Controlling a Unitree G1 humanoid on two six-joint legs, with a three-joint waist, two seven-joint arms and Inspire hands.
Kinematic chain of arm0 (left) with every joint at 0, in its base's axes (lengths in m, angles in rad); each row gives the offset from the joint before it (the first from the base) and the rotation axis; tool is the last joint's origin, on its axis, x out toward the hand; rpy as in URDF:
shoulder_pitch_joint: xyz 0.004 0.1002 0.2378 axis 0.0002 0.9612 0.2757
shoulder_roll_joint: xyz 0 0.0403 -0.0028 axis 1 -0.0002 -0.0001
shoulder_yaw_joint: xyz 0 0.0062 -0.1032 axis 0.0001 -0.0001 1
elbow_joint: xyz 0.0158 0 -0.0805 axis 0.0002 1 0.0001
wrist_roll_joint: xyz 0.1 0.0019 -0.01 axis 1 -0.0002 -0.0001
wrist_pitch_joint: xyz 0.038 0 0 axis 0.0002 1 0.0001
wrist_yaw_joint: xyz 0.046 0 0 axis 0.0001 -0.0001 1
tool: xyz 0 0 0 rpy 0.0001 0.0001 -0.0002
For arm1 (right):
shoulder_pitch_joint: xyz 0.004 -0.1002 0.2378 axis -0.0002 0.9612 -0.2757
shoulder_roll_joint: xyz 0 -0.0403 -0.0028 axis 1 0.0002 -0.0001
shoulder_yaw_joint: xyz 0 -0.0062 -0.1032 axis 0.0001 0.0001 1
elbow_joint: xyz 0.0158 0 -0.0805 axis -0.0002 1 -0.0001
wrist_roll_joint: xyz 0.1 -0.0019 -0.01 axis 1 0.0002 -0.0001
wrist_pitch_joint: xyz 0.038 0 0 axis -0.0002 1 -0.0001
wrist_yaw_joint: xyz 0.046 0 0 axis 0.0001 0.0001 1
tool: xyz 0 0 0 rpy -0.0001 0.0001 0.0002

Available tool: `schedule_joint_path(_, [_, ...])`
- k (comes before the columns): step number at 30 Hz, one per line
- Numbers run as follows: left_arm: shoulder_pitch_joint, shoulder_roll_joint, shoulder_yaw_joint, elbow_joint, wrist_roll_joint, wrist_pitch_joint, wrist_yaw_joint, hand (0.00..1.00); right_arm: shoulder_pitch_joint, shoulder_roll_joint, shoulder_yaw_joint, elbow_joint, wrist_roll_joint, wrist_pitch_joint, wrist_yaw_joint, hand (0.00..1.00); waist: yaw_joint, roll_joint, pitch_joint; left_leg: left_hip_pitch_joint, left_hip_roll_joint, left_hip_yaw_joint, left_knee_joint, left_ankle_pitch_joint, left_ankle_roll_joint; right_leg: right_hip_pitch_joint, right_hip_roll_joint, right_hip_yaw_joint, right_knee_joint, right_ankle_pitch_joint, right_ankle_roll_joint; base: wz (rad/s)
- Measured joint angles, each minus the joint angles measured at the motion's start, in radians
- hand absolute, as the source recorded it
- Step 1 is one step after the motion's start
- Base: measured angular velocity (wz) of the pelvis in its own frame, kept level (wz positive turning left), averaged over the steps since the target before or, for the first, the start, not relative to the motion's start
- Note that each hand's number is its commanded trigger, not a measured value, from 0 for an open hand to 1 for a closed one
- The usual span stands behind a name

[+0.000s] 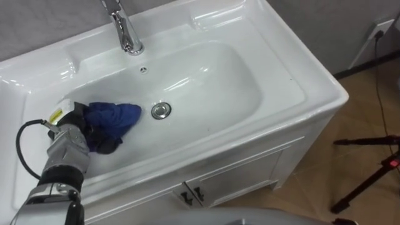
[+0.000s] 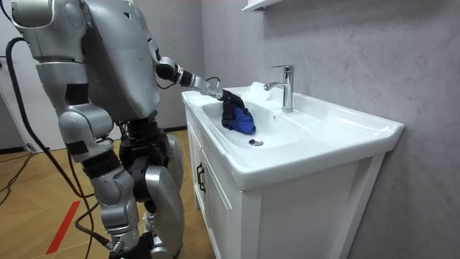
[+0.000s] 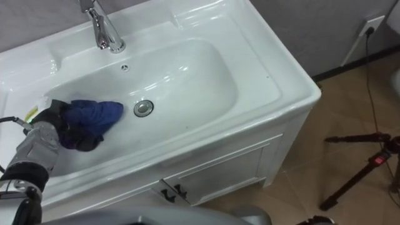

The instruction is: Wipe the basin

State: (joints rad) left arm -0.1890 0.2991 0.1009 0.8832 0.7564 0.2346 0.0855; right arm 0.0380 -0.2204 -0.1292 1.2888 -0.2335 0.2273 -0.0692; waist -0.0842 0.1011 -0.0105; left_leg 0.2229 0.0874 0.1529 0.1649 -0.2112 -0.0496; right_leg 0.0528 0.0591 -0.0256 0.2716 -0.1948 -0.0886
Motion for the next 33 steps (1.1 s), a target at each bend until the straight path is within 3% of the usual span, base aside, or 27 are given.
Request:
schedule_joint_path(7, [0.002,-0.003,-0.008,0.001,0.001,-0.012,0.021,1.0,0.018,0.0,0.003,0.007,0.002,-0.021,0.011,0.0,-0.013,-0.004,0.0019,0.001,0.001,0.0,-0.001,0.0,0.0,0.0,0.004,0.01,0.003,-0.005,0.002,0.03])
schedule_joint_path(13, [0.006,-0.028,-0.047,0.0,0.001,0.0,0.064,1.0,0.031,0.001,0.033,0.008,0.037,-0.024,0.016,0.0,-0.033,-0.02,0.0115,0.012,-0.006,0.004,-0.001,0.0,0.0,-0.001,0.001,0.03,0.019,-0.015,0.008,-0.04])
schedule_joint_path(20, [0.002,-0.077,-0.108,-0.015,-0.01,0.029,0.082,1.0,0.056,0.015,0.051,0.028,0.033,-0.024,0.007,0.0,-0.111,-0.033,0.0147,0.02,-0.017,0.037,-0.005,0.0,0.0,-0.002,-0.008,0.046,0.019,-0.016,0.024,-0.06])
schedule_joint_path(23, [-0.003,-0.089,-0.159,-0.033,-0.022,0.043,0.08,1.0,0.084,0.029,0.055,0.029,0.054,-0.02,0.01,0.0,-0.151,-0.043,0.0202,0.031,-0.017,0.053,-0.011,0.0,0.0,0.001,-0.008,0.055,0.016,-0.014,0.026,-0.08])
schedule_joint_path(25, [-0.029,-0.096,-0.211,-0.033,-0.053,0.048,0.062,1.0,0.097,0.033,0.068,0.03,0.068,-0.016,0.027,0.0,-0.187,-0.046,0.0228,0.031,-0.02,0.055,-0.015,0.0,0.0,-0.003,-0.009,0.059,0.017,-0.013,0.029,-0.05])
schedule_joint_path(28, [-0.054,-0.114,-0.243,-0.033,-0.078,0.05,0.047,1.0,0.103,0.034,0.069,0.039,0.071,-0.014,0.04,0.0,-0.198,-0.046,0.0234,0.029,-0.024,0.07,-0.015,0.0,0.0,-0.017,-0.007,0.084,0.02,-0.01,0.034,-0.24])
schedule_joint_path(33, [-0.117,-0.122,-0.351,-0.051,-0.203,0.049,0.031,1.0,0.099,0.033,0.104,0.041,0.051,-0.01,0.059,0.0,-0.258,-0.039,0.0259,0.007,-0.031,0.095,-0.016,0.0,0.0,-0.031,-0.008,0.095,0.0,0.01,0.047,-0.06])
